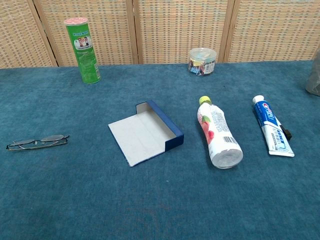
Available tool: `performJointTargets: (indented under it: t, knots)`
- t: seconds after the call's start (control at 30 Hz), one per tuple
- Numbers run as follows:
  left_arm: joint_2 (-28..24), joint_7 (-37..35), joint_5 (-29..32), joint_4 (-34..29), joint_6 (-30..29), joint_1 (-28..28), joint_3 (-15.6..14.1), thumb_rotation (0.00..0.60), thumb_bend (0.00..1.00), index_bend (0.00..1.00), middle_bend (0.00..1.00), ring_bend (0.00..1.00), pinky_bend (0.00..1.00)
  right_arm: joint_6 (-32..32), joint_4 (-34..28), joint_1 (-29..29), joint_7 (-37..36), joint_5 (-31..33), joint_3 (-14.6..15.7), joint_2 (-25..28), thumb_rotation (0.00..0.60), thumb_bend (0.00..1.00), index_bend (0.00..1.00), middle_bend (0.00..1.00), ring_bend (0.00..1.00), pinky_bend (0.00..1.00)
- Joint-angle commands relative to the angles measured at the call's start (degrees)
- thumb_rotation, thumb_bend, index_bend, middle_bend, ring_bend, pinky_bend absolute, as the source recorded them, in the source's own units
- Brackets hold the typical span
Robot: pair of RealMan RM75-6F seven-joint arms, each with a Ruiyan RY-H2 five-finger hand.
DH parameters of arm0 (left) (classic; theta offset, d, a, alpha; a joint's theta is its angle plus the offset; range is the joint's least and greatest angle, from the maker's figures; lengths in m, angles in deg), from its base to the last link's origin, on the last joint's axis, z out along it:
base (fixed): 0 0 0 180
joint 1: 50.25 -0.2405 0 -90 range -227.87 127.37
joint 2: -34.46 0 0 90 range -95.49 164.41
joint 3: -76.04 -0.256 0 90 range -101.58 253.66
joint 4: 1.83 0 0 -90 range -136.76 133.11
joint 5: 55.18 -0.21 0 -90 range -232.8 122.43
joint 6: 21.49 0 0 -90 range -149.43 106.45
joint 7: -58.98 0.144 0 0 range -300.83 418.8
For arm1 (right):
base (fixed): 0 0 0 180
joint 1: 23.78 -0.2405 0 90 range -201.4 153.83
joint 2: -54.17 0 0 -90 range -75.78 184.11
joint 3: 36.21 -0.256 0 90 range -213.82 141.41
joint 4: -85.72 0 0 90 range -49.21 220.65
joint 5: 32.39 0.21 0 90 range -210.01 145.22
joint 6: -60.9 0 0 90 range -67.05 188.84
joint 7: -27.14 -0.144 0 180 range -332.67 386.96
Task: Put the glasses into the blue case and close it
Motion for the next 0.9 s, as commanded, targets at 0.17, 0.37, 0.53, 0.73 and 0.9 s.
performJointTargets:
  t: [0.17, 0.37, 0.53, 0.73, 0.9]
  knots:
    - [0.1, 0.3, 0.0, -0.1, 0.1, 0.0, -0.1, 0.6, 0.0, 0.0, 0.0, 0.0, 0.0, -0.2, 0.2, 0.1, -0.3, -0.1, 0.1, 0.0, 0.6, 0.0, 0.0, 0.0, 0.0, 0.0]
    - [0.2, -0.2, -0.8, 0.3, 1.4, 0.8, -0.4, 0.6, 0.05, 0.0, 0.0, 0.0, 0.0, -0.3, 0.1, 0.1, -0.1, -0.2, 0.1, -0.1, 0.6, 0.0, 0.0, 0.0, 0.0, 0.0]
    - [2.6, -3.5, -3.6, 3.3, 3.0, 2.9, -0.5, 0.6, 0.2, 0.05, 0.0, 0.0, 0.0, 0.0, -0.1, 0.0, -0.5, 0.1, 0.0, 0.0, 0.6, 0.0, 0.0, 0.0, 0.0, 0.0]
    - [5.1, -8.2, -4.6, 4.2, 10.7, 7.8, -0.6, 0.6, 0.34, 0.23, 0.0, 0.0, 0.0, 0.3, 0.1, -0.1, -1.1, 0.0, 0.1, 0.1, 0.6, 0.0, 0.0, 0.0, 0.0, 0.0]
    - [6.7, -3.7, -1.3, 2.6, 17.0, 11.8, 0.9, 0.6, 0.34, 0.31, 0.0, 0.0, 0.0, 0.7, 0.0, -0.2, -1.7, 0.1, 0.2, 0.3, 0.6, 0.0, 0.0, 0.0, 0.0, 0.0]
